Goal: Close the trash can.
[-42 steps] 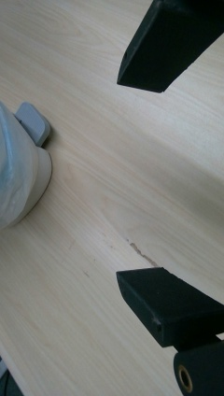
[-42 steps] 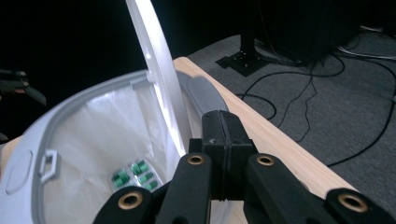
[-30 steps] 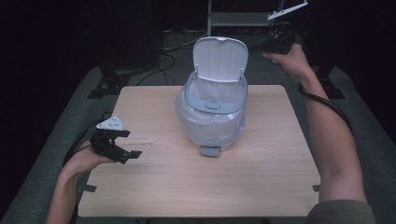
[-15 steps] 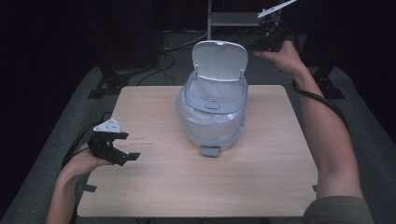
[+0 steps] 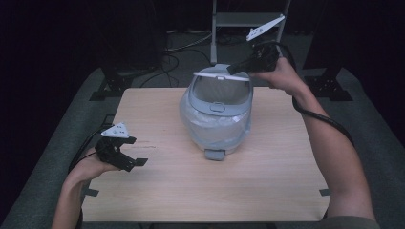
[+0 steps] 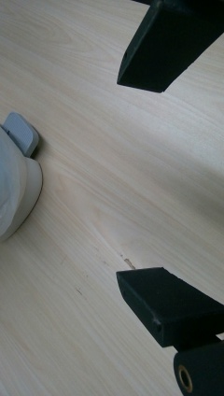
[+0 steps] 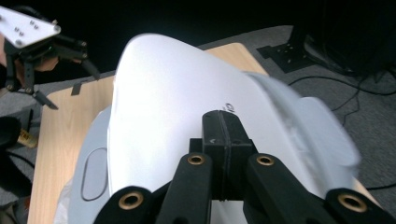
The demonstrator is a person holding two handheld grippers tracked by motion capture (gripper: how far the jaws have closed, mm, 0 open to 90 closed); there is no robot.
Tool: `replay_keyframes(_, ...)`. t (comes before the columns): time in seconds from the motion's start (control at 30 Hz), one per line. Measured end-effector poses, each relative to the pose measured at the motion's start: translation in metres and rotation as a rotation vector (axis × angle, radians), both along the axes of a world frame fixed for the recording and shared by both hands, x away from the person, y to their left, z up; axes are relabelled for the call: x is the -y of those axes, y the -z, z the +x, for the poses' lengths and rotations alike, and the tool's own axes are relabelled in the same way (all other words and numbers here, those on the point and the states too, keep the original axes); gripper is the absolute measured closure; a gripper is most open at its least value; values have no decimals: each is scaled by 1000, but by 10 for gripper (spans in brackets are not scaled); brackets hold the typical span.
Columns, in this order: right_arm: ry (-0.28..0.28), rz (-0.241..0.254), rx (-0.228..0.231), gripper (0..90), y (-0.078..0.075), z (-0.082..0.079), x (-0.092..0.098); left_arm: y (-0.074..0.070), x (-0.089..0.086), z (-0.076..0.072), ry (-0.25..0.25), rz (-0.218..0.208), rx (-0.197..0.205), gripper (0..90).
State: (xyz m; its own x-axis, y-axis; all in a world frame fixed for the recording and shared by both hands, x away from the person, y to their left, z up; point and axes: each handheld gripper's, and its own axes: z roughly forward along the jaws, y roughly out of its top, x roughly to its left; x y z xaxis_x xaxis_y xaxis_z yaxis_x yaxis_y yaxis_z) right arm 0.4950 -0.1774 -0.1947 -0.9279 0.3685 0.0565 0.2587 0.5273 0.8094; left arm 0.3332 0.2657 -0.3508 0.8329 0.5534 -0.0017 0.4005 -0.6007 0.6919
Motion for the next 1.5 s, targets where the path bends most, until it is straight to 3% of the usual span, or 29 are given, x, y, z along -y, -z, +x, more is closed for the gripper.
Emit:
replay_keyframes(0.33,-42,-11,6,897,20,-16,-13,-4,4,2,-1,28,10,57)
replay_keyframes(0.6,-57,-42,-3,897,33,-22,-24,-4,8,2,11,25,18,57)
replay_keyframes(0.9,-42,-14,53,900,39,-29,-28,0,4,3,13,14,16,57)
replay_keyframes(1.17,-19,-26,99,900,41,-36,-29,5,0,2,5,-4,14,57)
replay_keyframes(1.2,-15,-44,114,900,42,-37,-30,5,0,2,6,-2,14,57)
replay_keyframes(1.37,6,-45,114,896,42,-39,-31,4,0,1,10,1,17,57)
replay_keyframes(1.4,11,-48,120,794,41,-40,-31,4,0,2,11,-3,18,57)
replay_keyframes(1.5,14,-27,105,728,39,-41,-25,2,0,2,12,-3,19,57)
